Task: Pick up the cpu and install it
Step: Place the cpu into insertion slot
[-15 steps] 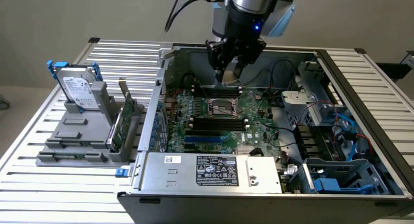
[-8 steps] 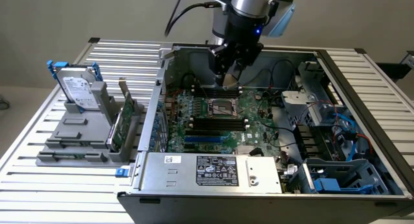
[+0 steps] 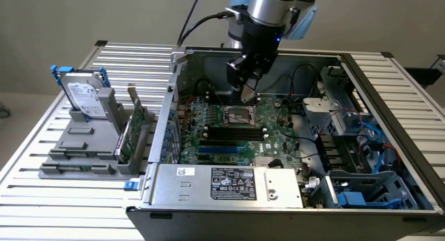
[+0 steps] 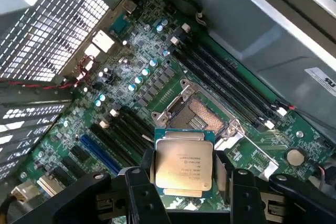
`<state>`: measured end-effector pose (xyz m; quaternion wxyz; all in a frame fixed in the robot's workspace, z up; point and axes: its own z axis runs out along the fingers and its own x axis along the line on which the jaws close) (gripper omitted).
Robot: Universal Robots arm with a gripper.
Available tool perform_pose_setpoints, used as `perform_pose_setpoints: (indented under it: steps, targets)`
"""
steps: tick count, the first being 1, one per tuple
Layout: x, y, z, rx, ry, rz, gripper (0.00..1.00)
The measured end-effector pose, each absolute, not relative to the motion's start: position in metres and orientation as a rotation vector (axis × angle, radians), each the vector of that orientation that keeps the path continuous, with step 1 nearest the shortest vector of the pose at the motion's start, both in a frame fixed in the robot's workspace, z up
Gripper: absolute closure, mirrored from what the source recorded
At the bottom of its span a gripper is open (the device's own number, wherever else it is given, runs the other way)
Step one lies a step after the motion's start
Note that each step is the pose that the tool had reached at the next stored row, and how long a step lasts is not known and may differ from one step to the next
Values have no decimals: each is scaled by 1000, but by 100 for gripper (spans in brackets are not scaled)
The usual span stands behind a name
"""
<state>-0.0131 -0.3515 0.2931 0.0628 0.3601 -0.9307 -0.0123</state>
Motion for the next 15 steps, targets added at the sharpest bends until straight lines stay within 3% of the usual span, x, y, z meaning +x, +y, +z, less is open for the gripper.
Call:
perform_pose_setpoints:
  steps: [15]
  targets:
    - [-13, -351, 269, 1586, -2572, 1, 45]
